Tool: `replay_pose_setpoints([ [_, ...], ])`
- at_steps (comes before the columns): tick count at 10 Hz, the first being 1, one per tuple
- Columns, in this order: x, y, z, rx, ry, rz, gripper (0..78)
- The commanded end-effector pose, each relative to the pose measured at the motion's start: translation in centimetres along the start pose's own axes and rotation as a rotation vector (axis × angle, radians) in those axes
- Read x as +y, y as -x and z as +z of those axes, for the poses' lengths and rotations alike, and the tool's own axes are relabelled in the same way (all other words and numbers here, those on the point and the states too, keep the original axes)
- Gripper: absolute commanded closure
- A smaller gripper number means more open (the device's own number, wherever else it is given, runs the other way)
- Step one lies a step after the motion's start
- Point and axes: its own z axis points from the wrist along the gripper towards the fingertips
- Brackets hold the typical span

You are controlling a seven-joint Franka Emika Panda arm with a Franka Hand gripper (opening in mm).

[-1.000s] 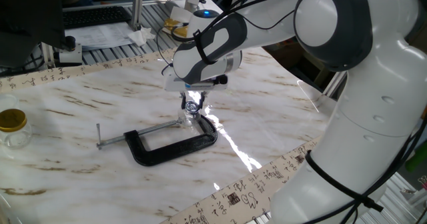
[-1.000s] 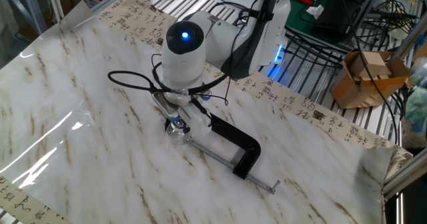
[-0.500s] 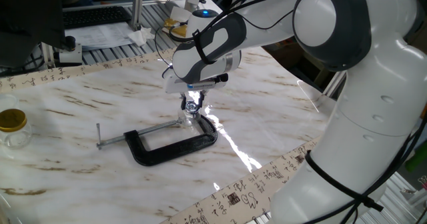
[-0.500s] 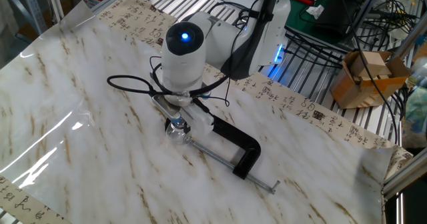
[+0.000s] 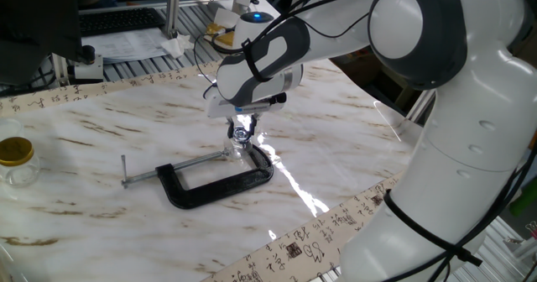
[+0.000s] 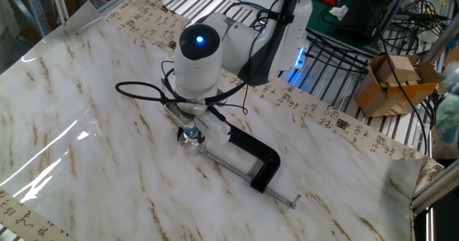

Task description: Unscrew the lid from the jar

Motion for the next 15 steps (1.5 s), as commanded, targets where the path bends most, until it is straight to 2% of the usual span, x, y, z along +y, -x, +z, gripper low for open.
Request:
replay_pose_setpoints([
  [1,-0.17,-0.06,0.12,-0.002,-0.02,-0.006,76.4],
  [4,-0.17,-0.06,0.12,-0.001,-0.02,-0.008,76.4],
  [5,-0.17,-0.06,0.12,-0.001,-0.02,-0.008,0.1],
  [14,-0.17,-0.06,0.12,-0.001,-0.02,-0.008,0.1],
  [15,-0.67,-0.29,-0.76,-0.001,-0.02,0.187,0.1],
])
